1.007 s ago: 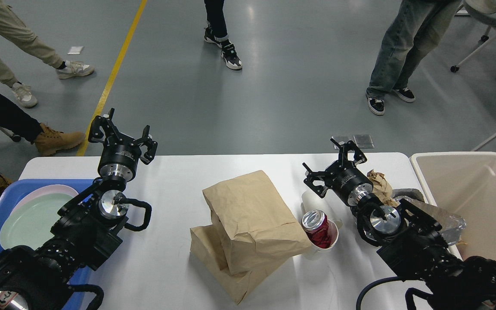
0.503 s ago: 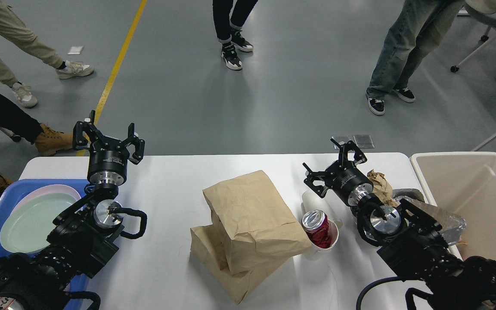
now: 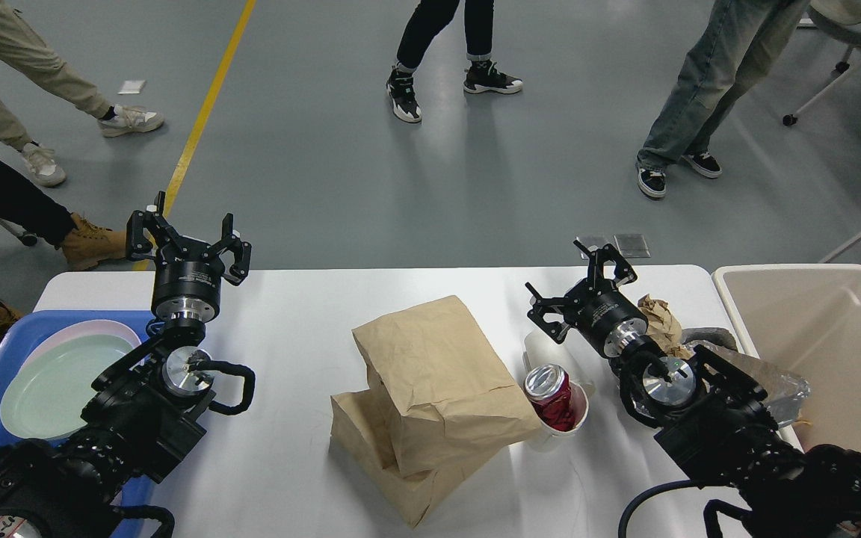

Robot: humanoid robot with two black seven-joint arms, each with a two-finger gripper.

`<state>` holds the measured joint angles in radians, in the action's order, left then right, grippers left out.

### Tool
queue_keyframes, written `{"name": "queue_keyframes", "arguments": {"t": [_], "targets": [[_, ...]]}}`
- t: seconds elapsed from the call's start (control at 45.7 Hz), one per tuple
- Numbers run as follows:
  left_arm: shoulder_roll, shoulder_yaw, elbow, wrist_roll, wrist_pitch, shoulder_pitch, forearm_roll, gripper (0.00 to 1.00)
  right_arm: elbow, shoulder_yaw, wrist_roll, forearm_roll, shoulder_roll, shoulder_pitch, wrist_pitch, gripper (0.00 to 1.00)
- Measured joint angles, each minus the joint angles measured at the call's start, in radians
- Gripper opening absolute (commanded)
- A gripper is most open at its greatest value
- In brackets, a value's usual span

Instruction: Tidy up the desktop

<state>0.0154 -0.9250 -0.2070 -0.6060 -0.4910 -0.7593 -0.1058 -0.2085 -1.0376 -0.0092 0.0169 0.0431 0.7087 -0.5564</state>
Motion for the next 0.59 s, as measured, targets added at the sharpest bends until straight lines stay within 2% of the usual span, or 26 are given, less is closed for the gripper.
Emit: {"name": "queue_keyframes", "arguments": {"t": [0.394,0.591], "targets": [[0.0,0.0,0.0,0.0,-0.001,0.0,0.0,0.96,-0.003,0.021,-0.008,-0.002,-0.029,0.008,0.01,1.0],[0.0,0.0,0.0,0.0,-0.001,0.0,0.0,0.96,-0.011,0.029,-0.009,-0.003,-0.037,0.092,0.014,1.0]]}}
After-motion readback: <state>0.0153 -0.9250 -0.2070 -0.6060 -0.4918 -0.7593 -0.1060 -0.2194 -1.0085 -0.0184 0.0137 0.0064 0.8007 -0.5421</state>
